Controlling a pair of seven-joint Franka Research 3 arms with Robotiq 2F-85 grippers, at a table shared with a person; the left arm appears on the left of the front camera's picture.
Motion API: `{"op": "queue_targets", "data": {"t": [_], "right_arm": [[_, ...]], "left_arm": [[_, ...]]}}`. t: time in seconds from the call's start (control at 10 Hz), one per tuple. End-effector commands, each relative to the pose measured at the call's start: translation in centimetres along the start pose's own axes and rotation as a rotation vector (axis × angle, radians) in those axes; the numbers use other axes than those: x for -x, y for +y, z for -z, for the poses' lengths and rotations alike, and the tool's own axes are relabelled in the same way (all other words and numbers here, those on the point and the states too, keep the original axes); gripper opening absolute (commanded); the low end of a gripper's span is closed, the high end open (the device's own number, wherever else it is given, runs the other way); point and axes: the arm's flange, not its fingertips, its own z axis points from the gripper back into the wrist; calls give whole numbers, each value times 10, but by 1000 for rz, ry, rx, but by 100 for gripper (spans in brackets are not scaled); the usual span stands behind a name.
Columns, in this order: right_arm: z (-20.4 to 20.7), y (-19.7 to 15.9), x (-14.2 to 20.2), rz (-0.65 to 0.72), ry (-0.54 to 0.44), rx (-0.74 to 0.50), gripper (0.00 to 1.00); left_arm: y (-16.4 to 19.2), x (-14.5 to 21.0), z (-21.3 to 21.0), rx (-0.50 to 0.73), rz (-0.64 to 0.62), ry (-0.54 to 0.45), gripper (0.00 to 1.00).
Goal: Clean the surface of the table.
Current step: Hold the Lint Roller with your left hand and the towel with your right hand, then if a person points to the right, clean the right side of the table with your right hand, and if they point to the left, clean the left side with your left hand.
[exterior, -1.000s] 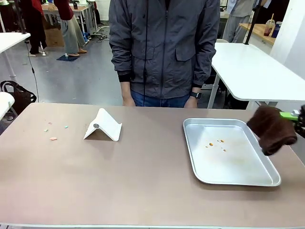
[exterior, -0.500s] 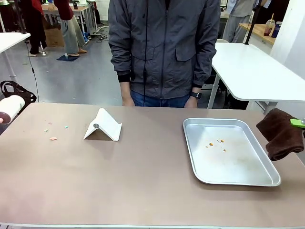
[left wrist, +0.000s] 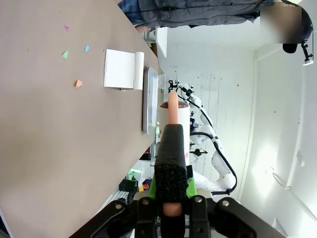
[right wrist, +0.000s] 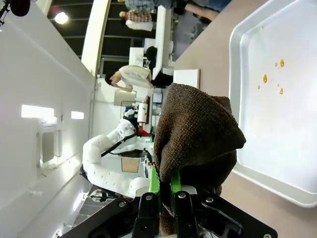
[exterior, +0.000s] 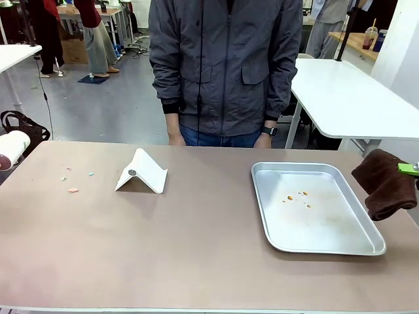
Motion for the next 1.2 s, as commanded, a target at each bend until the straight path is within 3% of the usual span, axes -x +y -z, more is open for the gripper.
{"op": "queue_targets", "data": {"t": [0.0,1.1], "right_arm": [[1,3,1,7,6,-6,0],[1,3,1,7,6,-6,0]], "left_arm": [[-2,3,0,11,18,14,19],[-2,3,0,11,18,14,19]]}}
